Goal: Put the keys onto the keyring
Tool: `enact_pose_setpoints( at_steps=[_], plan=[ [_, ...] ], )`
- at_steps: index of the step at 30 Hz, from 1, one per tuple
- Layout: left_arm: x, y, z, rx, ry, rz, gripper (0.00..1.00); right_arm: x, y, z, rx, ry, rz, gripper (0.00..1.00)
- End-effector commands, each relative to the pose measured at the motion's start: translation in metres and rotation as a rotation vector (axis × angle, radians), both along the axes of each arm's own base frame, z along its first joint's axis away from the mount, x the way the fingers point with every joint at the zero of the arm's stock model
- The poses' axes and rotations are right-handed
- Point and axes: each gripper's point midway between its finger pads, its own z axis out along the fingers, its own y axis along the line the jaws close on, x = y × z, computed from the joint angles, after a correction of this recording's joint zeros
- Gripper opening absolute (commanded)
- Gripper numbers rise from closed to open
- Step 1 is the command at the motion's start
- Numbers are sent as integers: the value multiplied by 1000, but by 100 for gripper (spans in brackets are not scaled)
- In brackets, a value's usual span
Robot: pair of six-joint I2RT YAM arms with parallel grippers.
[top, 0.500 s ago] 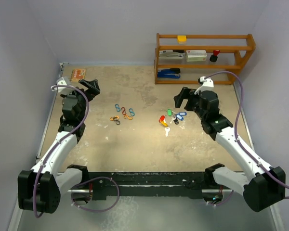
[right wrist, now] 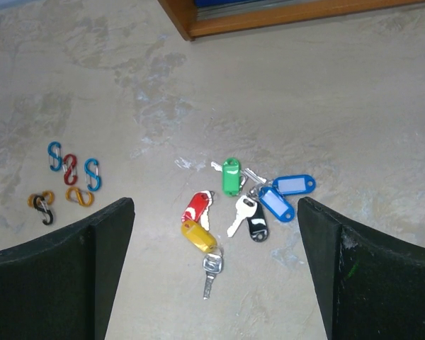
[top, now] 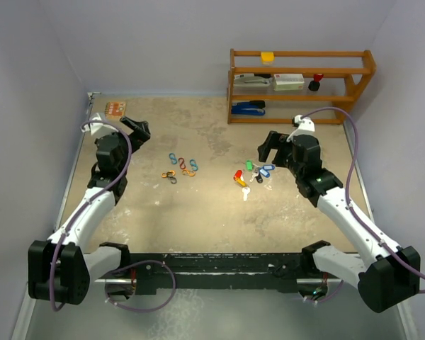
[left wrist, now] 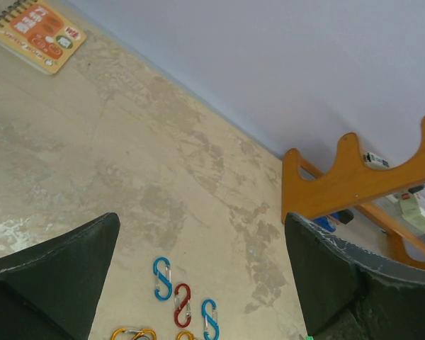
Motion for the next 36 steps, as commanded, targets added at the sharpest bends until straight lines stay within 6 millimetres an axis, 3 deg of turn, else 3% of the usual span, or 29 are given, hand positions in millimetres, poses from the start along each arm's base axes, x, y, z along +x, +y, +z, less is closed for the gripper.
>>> enact_pose_setpoints(
  at_steps=[1, 8, 14, 18, 28, 36],
  plan=[
    [10, 2, 8, 4, 54, 41, 96, 2, -11, 13, -28, -18, -55, 100],
    [23, -15, -17, 166, 220, 35, 93, 4, -4, 6, -14, 12, -27, 100],
    [35, -38, -51, 317, 386, 24, 88, 6, -5, 3, -26, 26, -36, 100],
    [42, -52, -71, 349, 455, 2, 82, 7, -4, -3, -30, 41, -34, 100],
    [51, -72, -119, 442, 612, -22, 81, 10, -3, -15, -65, 87, -27, 100],
    [55, -85, -153, 460, 683, -57, 74, 12, -2, -23, -79, 113, -18, 100]
  ],
)
